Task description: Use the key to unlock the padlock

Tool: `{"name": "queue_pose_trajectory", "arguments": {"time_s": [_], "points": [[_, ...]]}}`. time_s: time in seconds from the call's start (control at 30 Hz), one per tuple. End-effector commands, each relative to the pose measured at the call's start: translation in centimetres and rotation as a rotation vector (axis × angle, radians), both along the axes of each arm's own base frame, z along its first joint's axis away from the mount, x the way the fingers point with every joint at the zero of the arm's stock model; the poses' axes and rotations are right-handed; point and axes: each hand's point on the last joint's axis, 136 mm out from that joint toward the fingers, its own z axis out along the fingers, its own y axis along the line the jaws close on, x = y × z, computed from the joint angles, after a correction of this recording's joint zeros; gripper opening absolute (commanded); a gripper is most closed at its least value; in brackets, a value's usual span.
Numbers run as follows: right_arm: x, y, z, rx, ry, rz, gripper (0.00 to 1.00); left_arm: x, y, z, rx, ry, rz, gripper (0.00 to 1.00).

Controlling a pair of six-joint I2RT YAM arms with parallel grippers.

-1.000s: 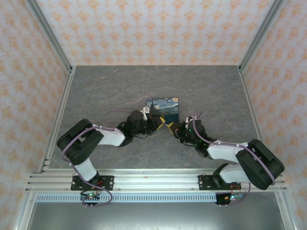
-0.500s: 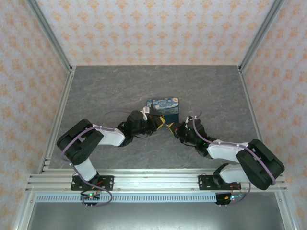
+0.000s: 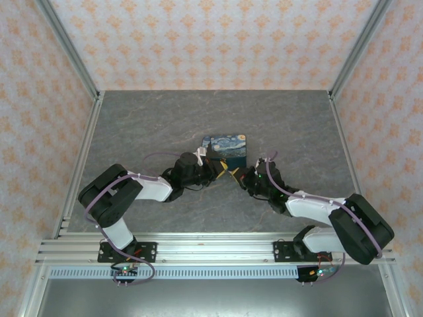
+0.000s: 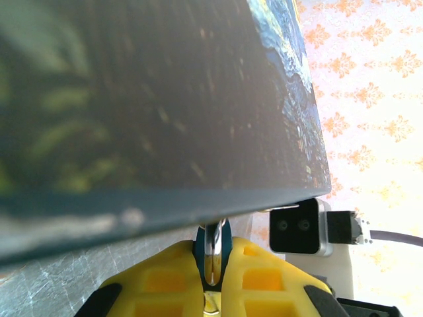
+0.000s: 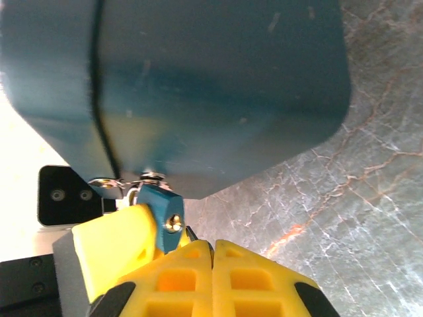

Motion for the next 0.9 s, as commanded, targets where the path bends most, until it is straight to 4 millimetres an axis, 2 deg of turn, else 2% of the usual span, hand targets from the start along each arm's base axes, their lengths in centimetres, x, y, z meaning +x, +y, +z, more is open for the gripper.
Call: {"name": "queue_pose_trajectory", "arguments": {"time_s": [0.0,0.4,0.87], "points": [[0.8,0.0,1.7,-0.002,-0.049,-0.009,0.0,0.5,-0.5,1.3,-0.032,-0.037,-0.012,0.0],[1.3,-0.2,2.2,0.003,-0.053,-0.01,0.0,0.4,-0.5,1.1,-0.03,-0.033,-0.014,0.0],[1.5,0.6,3.0,0.039,-0.081,0.018,0.0,0.4,-1.4,1.9,-0.065,-0.019,-0.016,0.0]]}}
